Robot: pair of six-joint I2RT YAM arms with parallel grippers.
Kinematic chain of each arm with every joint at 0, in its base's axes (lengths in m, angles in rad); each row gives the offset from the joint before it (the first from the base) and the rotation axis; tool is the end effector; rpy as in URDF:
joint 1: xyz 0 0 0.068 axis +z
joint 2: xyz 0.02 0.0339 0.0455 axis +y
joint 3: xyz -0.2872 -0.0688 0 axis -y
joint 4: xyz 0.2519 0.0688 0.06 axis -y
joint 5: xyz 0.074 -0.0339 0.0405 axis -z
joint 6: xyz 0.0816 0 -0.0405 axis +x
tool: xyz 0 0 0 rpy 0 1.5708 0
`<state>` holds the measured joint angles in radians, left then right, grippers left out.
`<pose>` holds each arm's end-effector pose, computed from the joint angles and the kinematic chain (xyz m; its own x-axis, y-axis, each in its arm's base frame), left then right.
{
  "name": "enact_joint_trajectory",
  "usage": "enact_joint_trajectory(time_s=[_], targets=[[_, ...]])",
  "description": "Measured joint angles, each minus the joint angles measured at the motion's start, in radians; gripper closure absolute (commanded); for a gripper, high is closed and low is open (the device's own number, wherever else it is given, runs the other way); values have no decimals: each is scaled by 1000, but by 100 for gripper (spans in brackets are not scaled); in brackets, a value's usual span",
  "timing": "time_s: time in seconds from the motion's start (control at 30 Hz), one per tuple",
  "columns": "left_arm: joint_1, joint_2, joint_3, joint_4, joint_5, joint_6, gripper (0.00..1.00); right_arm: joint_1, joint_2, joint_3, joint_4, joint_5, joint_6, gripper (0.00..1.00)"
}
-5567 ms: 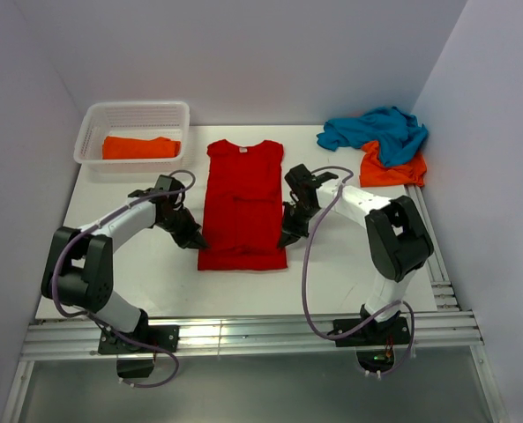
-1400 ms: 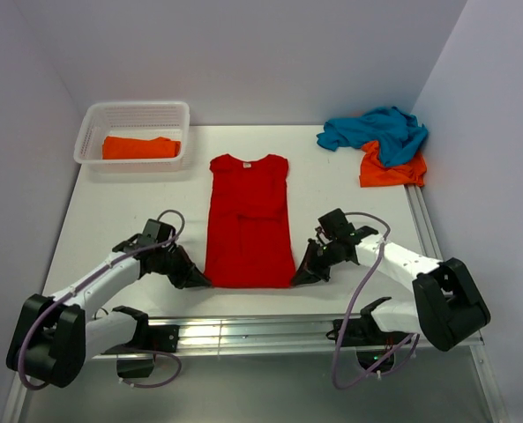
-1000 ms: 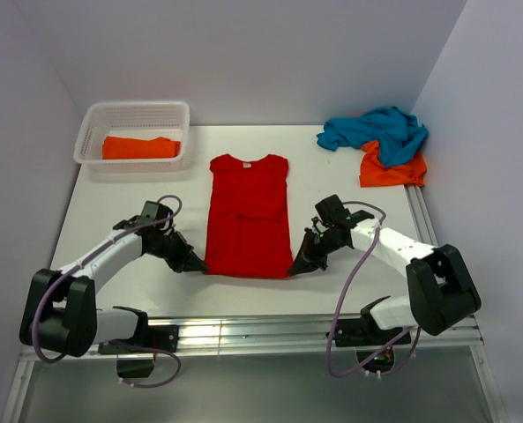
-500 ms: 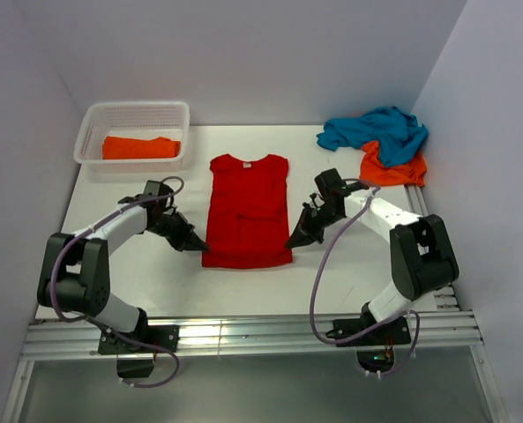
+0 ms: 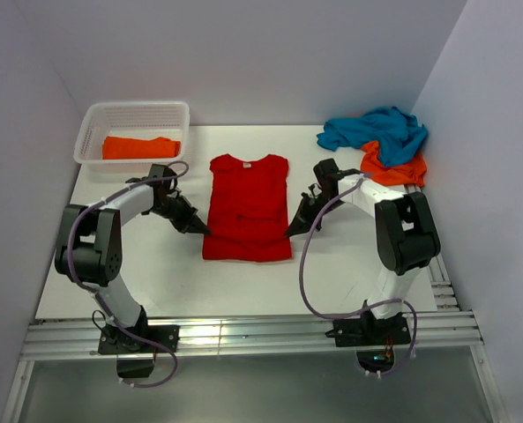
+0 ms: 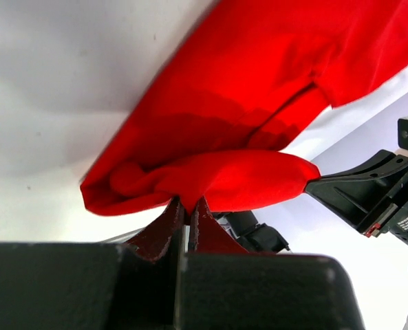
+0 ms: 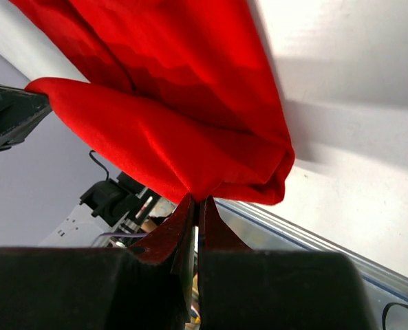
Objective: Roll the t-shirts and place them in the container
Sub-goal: Roll the tshirt
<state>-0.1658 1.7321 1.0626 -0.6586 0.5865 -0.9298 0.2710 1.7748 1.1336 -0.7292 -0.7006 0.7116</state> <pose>0.3230 -0.0998 0.1499 -0.7878 -0.5450 0.2869 -0.6067 0.6065 -0.5139 0.3165 0.1425 0.1585 -0.9295 0.2599 0.2618 0.3680 0.7031 0.6084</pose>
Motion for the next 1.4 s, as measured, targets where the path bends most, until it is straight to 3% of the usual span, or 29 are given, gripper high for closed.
enact_joint_trajectory(time_s=[0.23,0.33,0.47,0.5,0.57,0.67,0.77,0.97,1.13,1.27,1.4], targets=[[2,68,26,7,0,14,96,-13,77,35,7,4,-4,100],[3,87,28,11,0,27,82,-14,104,40,18,10,-4,96],[4,95,39,15,-2,37,53,-16,122,46,33,14,-2,79],[4,95,43,16,-3,41,51,-18,124,47,37,17,-3,66],[5,95,55,17,-9,48,44,-22,124,50,41,23,-2,53],[5,89,81,8,-25,59,32,-32,117,63,48,33,-10,40],[5,67,103,4,-45,81,26,-43,78,64,49,51,-31,37],[8,-62,43,57,-60,121,22,-53,-90,-2,99,69,-89,41],[9,-220,-176,177,-24,122,25,-54,-242,-208,227,3,-101,71],[8,-278,-301,260,29,93,28,-53,-258,-330,347,-78,-61,92],[-8,-277,-303,362,73,56,30,-32,-255,-343,478,-135,1,99]])
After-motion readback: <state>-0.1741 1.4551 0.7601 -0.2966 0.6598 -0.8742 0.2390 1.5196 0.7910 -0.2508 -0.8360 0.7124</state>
